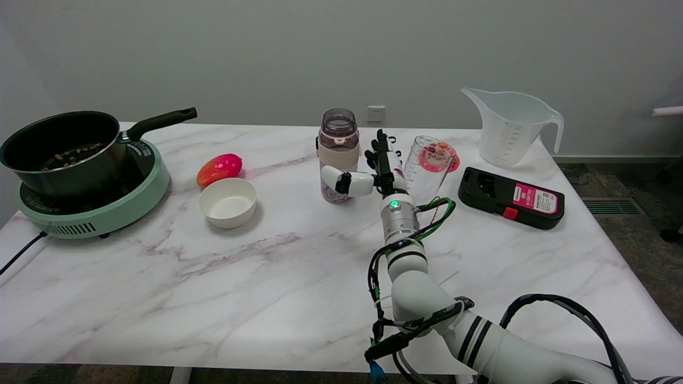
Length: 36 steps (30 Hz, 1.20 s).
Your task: Pick up the bottle.
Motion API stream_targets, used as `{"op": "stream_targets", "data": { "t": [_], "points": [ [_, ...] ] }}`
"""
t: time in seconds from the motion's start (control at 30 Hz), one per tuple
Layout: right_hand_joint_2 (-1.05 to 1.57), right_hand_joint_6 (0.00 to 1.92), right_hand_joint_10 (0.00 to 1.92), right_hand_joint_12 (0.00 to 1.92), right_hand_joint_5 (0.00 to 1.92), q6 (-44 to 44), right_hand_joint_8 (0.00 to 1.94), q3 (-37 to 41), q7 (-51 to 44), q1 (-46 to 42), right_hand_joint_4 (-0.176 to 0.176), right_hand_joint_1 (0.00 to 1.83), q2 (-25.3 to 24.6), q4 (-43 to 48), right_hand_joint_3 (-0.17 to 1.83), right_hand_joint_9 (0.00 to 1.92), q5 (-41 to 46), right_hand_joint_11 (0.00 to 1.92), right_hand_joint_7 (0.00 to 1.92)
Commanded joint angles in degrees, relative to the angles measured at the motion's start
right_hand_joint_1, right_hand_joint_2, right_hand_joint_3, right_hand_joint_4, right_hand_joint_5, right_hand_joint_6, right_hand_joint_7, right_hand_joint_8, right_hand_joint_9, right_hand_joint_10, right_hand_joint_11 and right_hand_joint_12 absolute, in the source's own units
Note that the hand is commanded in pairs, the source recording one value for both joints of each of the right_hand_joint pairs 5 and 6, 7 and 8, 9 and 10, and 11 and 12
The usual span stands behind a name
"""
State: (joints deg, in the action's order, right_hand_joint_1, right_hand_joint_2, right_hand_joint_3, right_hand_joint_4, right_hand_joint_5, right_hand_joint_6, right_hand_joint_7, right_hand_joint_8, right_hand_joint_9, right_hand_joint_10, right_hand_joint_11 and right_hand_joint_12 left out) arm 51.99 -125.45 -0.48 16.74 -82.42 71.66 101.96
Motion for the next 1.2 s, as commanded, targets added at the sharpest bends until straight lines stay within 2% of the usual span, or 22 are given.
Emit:
{"op": "stream_targets", "data": {
  "t": [0.03,1.2],
  "points": [
    [-0.33,0.0,0.27,0.25,0.0,-0.1,0.14,-0.3,0.1,-0.4,0.0,1.1,0.1,0.4,1.34,0.27,-0.9,0.25,0.14],
    [-0.32,0.0,0.27,0.24,0.0,-1.6,0.17,-1.9,0.5,-0.2,0.0,1.11,0.1,0.1,1.31,0.27,-1.1,0.24,0.17]
  ]
}}
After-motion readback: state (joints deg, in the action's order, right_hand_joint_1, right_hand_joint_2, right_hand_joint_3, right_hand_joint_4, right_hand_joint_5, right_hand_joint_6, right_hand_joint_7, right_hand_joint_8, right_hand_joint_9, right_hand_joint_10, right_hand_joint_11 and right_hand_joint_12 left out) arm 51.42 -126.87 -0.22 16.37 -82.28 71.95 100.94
